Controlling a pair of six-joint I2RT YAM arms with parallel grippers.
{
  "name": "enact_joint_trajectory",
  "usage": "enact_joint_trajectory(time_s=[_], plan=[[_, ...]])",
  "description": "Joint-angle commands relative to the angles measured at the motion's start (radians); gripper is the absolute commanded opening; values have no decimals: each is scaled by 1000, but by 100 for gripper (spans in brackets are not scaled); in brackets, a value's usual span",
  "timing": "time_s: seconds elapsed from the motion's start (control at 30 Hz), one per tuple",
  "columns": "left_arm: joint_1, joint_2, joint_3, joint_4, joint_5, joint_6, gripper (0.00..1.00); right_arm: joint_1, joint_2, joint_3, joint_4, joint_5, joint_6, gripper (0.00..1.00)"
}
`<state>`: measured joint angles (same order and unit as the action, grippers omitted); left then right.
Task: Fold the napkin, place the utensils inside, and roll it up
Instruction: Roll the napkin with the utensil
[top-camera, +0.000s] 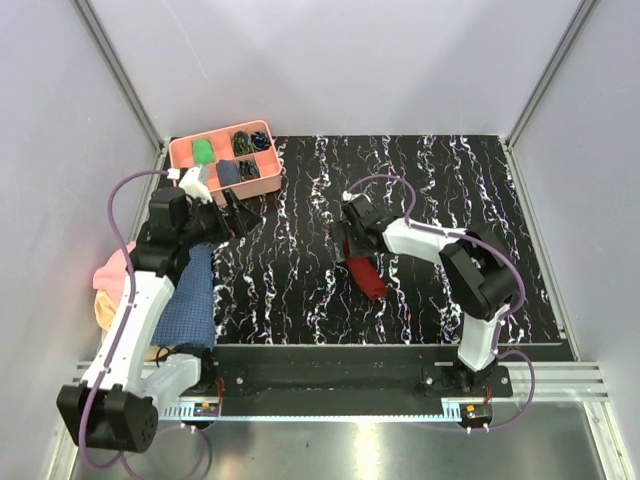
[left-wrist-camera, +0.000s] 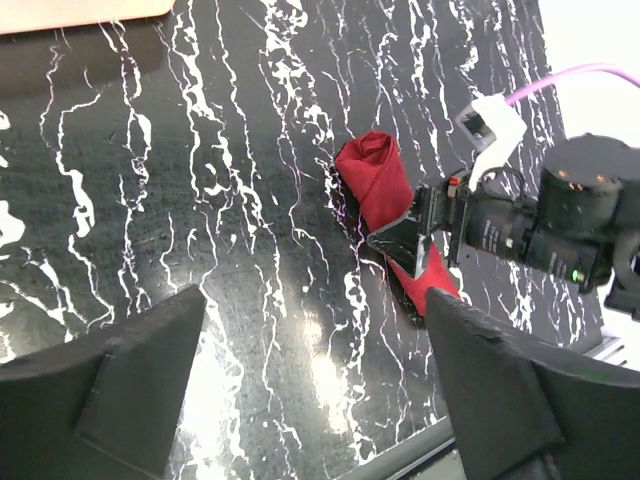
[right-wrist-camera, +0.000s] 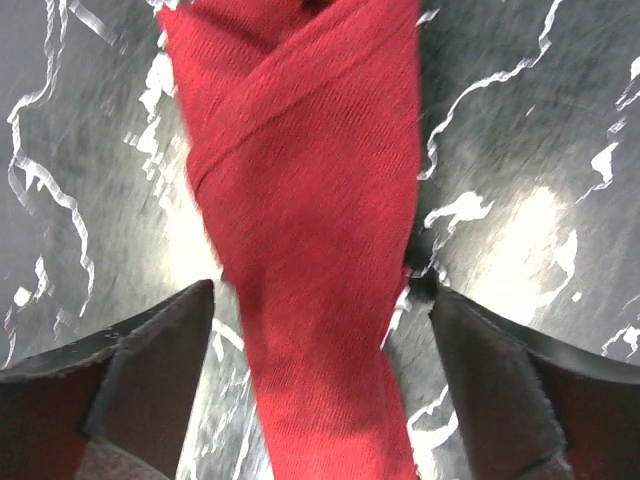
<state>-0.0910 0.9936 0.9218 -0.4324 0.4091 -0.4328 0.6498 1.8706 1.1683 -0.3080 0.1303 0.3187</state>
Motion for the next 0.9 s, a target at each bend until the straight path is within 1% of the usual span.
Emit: enact_joint_trajectory(time_s=[0.0,0.13,0.17,0.27,0.37,0.4,0.43,0.5,0.53,0.63,0.73,0.87], plan=[[14,-102,-34,-45,-16,75,99,4,-137,31,-39,-69,-41,100],[17,-217,-70,-48,-18,80,99,4,-296,25,-40,-81,-53,100],[17,-237,-75,-49,-18,80,99,2,-359,22,-43,-87,-65,100],[17,-323,-93,-51,-24,77,99,-28,-459,-2,-57,-106,-76,100],[17,-406,-109,-57,-50,63,99,-84,-574,-64,-60,-100,-73,100],[19,-444,-115,-63,-58,63,99,-107,-608,-111,-53,-95,-76,100],[17,-463,-120,-65,-75,62,99,-117,-675,-136,-46,-86,-78,100],[17,-510,-142,-69,-93,62,99,-137,-743,-203,-34,-69,-79,100],[17,-526,-150,-69,-113,57,99,-153,-807,-226,-25,-54,-79,100],[17,-564,-173,-68,-137,52,99,-160,-922,-315,0,-14,-67,100],[17,-587,-181,-75,-161,49,99,-161,-993,-378,9,17,-43,100],[17,-596,-184,-86,-171,49,99,-161,-1015,-406,10,29,-32,100]])
